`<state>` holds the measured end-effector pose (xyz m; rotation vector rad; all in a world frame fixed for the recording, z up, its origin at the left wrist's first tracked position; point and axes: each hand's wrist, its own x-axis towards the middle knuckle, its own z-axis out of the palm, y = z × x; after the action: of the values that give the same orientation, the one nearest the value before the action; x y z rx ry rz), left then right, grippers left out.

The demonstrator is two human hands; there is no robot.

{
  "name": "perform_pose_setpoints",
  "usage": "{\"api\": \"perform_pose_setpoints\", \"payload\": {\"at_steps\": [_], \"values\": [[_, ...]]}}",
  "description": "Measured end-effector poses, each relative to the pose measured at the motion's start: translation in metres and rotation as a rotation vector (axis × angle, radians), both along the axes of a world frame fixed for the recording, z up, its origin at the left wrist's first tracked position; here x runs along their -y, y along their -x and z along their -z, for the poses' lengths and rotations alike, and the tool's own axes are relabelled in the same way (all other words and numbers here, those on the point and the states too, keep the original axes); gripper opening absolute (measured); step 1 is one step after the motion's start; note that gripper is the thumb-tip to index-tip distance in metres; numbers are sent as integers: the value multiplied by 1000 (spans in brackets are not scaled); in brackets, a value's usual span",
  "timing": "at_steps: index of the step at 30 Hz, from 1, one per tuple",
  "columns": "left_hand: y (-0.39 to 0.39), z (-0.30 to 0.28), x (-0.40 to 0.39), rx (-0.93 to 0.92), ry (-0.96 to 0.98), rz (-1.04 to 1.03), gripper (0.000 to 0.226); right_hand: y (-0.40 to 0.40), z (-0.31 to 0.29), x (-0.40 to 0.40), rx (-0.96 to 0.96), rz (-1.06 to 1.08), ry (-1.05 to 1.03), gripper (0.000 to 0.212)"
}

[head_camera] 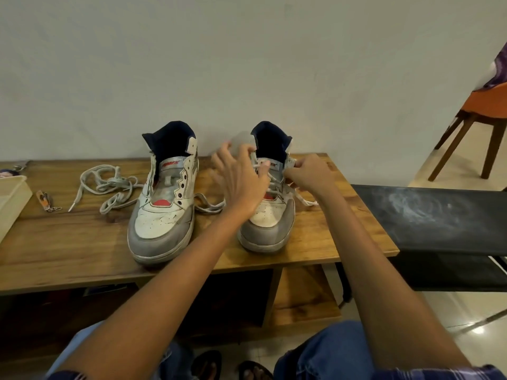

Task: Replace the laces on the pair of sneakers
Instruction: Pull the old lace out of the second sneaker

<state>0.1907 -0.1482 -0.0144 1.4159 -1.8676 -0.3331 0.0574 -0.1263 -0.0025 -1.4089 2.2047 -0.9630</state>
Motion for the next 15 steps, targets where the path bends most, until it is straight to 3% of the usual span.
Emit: {"api": "perform_pose_setpoints", "payload": {"at_steps": [2, 4, 7, 11, 15], "values": [[3, 0, 1, 251, 171, 83, 37, -4, 0, 1, -79, 9, -4, 21], [7, 2, -1, 420, 204, 142, 24, -6, -1, 1, -118, 20, -5, 26], [12, 9, -3, 390, 151, 158, 12, -7, -2, 1, -167, 37, -22, 31], [12, 7, -5, -5, 132, 117, 11, -1, 0, 2, -174, 42, -32, 21], [-5, -18, 16, -738, -85, -102, 20, 3, 0, 3, -171, 35, -40, 19]]}}
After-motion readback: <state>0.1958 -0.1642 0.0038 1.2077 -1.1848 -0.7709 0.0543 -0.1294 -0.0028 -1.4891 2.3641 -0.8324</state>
